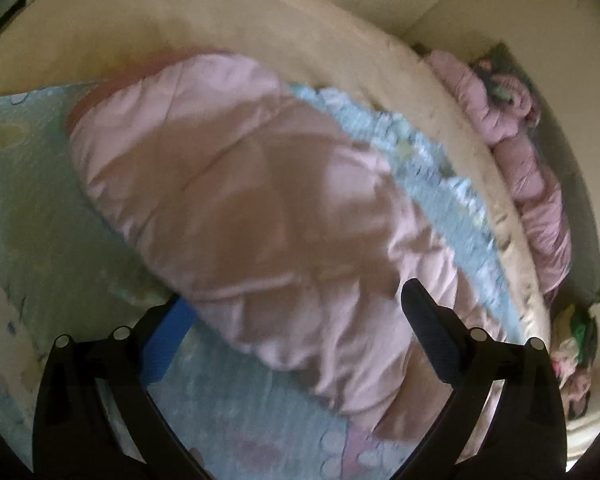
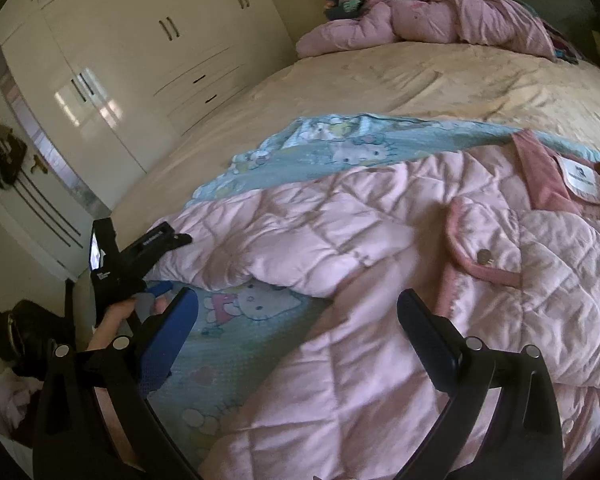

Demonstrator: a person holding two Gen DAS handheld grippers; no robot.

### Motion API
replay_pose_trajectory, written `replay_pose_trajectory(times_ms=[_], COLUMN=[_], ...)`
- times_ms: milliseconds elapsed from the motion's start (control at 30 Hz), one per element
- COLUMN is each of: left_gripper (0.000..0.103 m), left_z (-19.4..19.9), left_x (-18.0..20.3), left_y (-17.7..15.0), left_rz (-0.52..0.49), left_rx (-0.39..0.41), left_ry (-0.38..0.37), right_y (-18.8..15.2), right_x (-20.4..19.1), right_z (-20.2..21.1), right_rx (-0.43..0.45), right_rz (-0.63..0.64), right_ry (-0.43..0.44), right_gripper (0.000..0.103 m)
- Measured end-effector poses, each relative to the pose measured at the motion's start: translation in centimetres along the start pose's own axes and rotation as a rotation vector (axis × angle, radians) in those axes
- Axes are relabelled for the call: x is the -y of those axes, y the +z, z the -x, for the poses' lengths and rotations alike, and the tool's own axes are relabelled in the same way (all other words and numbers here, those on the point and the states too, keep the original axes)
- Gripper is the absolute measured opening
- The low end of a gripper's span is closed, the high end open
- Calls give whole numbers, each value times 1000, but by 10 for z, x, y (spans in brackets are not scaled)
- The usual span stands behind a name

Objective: Fold large clothes
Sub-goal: 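Grasp the other jacket sleeve with the left tool, then lift the sleeve with the left tool and fold it across the jacket front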

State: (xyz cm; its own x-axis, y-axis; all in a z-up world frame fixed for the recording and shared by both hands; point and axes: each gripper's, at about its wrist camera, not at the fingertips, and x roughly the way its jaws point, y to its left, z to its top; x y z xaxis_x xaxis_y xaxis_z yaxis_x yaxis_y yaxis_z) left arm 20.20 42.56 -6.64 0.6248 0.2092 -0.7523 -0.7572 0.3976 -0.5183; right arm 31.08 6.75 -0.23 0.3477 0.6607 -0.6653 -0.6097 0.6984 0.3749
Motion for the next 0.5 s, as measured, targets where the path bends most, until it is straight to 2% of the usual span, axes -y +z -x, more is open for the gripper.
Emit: replay_pose_trajectory(times_ms=[33, 67, 100, 133, 167, 267, 333, 500], left_gripper=[84, 59, 48, 28, 16, 14, 13, 13], left_z=[1, 2, 4, 8, 11, 38, 64, 108], left_x=[1, 4, 12, 17, 21, 39, 48, 64], left_y=[1, 1, 1, 0, 1, 2, 3, -1], left_rz=[-14, -41, -86, -98, -98, -148, -166, -187], left_rx=[18, 25, 33, 44, 52, 125, 176, 248], left_ry=[7, 34, 47, 20, -9, -59, -130, -239], right_y=[0, -2, -3, -5, -7, -12, -16, -29], right_x=[3, 9, 14, 19, 26, 39, 47, 68], right_z=[1, 4, 6, 9, 13, 22, 30, 53], right_rx=[2, 7, 11, 15, 21, 37, 50, 83], right_rz=[-8, -20, -29, -38, -55, -93, -114, -173], right_ry=[0, -3, -7, -13, -15, -16, -15, -14], right_gripper=[99, 99, 99, 99, 99, 99, 99, 99])
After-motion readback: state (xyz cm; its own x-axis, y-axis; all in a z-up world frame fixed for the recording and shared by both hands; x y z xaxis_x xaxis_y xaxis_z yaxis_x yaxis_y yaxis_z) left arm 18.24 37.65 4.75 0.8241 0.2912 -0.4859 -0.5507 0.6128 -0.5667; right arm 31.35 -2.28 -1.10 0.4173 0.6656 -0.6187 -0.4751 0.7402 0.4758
